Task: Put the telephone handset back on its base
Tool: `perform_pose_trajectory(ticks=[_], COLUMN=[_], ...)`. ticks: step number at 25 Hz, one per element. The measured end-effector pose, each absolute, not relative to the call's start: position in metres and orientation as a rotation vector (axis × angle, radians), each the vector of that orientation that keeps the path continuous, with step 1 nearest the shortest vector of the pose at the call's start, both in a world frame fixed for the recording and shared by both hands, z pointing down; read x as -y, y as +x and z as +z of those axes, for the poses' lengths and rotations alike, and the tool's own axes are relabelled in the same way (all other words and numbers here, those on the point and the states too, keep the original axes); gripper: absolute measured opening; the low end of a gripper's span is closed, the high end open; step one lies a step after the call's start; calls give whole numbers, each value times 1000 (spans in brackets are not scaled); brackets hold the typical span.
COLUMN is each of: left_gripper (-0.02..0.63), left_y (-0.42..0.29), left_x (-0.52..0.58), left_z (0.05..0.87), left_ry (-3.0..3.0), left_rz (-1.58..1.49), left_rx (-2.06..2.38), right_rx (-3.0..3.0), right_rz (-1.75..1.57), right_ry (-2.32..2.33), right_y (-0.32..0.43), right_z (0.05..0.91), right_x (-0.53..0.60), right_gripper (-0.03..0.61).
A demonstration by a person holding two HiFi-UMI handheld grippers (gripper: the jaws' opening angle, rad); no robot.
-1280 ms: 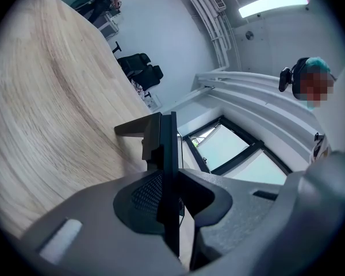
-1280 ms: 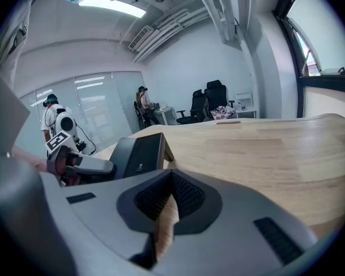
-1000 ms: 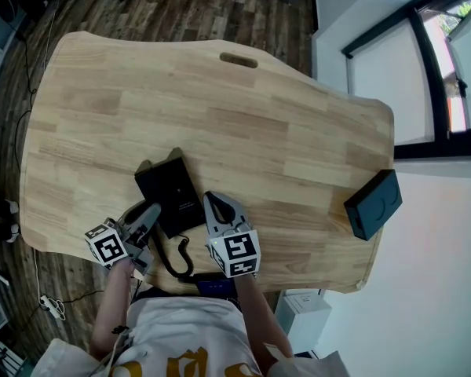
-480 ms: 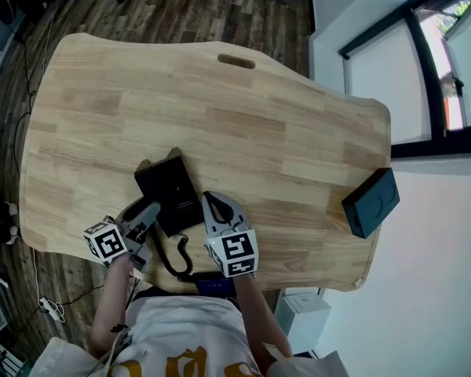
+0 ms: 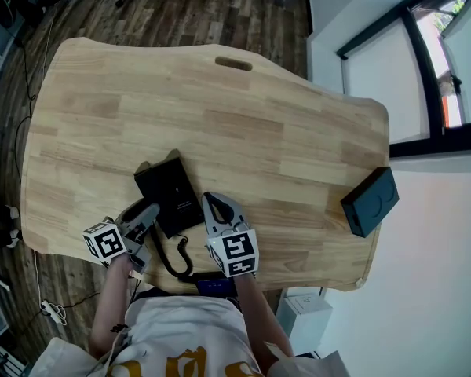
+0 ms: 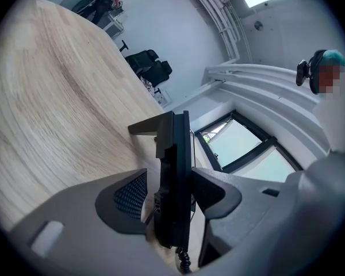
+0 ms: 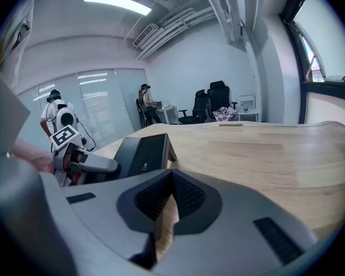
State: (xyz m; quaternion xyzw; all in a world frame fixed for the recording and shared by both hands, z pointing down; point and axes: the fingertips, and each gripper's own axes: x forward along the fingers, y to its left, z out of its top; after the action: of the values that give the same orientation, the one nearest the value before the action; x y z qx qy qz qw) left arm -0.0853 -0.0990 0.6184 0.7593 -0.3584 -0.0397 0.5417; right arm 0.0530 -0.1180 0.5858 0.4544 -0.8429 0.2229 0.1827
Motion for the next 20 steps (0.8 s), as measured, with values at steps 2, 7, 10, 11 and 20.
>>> perform_pose_trajectory(ticks=[2,7,10,11,20], left_gripper=[232,287,287,287,101], left_y=[-88,-95,-99,-99,-88], left_x=[100,101,105,106,100], left_z=[619,621,610,604,589], left_ry=[1802,1828,1839,1839,1882], left_rz=[-61,4,-65,-95,-103], left_rx=[895,1001,1006,987,843], right_rx=[2381,2390,2395,2396,2395], right_rz=[627,631,633,633,638], right_ry=[1277,1265,1261,1260,1272], right_y=[52,50,49,49,53], right_z=[585,586,585,585,583], right_x=[119,117,116,116,115], right_gripper=[6,6,6,6,6])
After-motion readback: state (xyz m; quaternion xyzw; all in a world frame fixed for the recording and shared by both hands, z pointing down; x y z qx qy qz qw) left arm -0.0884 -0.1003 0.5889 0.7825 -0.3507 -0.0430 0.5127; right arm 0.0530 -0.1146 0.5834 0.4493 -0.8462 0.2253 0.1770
